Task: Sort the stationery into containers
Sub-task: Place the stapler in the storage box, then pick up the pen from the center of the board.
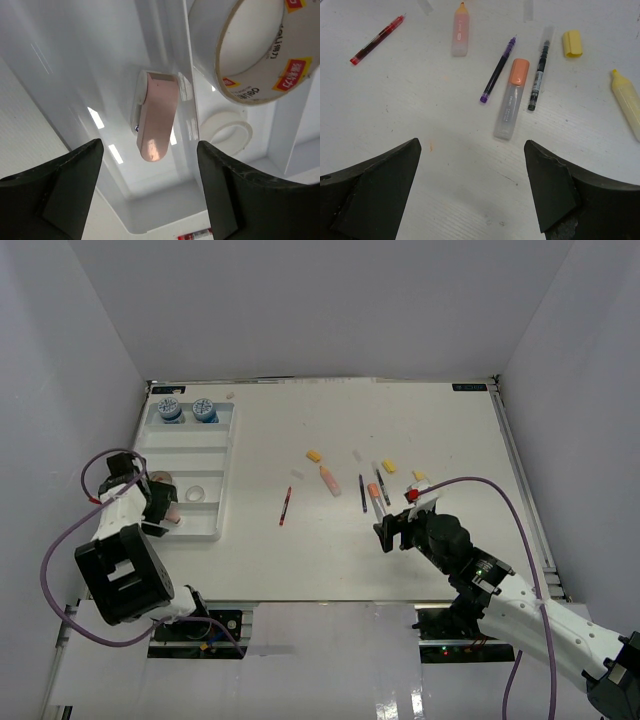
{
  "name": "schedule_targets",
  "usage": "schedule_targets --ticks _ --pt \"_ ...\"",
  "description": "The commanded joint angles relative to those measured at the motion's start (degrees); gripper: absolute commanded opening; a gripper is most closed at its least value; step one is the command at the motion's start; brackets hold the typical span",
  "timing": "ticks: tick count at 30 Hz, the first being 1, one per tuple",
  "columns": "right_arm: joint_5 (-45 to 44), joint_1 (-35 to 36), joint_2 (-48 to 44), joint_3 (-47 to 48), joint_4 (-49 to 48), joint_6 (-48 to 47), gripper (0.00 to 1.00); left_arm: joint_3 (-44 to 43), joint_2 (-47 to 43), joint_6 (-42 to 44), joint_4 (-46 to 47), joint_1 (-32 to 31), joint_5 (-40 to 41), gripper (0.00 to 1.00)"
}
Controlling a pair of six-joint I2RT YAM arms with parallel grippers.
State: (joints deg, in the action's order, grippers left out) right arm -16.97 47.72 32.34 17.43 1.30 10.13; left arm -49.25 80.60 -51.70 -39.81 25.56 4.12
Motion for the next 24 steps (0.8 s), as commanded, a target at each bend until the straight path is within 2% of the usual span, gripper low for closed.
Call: schedule_targets --ticks 1,4,8,10,14,17,24 --pt "-0.96 0.00 0.09 2.17 0.63 0.42 0.90 -0.49 -5.87 0.37 -0.61 0.37 -3.06 0.87" --pt "-1.22 0.00 1.23 3.65 1.59 0.42 0.90 -1.72 -9.91 2.30 -1.41 0.37 -4.03 0.90" --pt "-3.33 0.00 4.57 6.73 4.32 1.12 0.90 -5.05 -14.41 8.61 -1.58 0.28 -9.30 0.96" --pt "-5.08 0.00 7.20 8.93 5.55 1.38 0.90 -6.64 -15.99 11.35 -1.23 -1.56 -10.36 0.98" --pt "-6.14 -1.14 12.83 13.23 8.62 1.47 0.90 -9.54 -18.37 17.24 0.96 -8.15 -10.44 0.98" --pt "-4.92 -3.24 18.88 15.87 9.68 2.35 0.91 -9.72 -19.77 21.98 4.29 -13.68 -14.03 0.98" --pt "2.73 -10.63 27.77 19.83 9.60 4.37 0.96 -4.02 -19.95 28.67 16.93 -25.38 -21.60 0.98"
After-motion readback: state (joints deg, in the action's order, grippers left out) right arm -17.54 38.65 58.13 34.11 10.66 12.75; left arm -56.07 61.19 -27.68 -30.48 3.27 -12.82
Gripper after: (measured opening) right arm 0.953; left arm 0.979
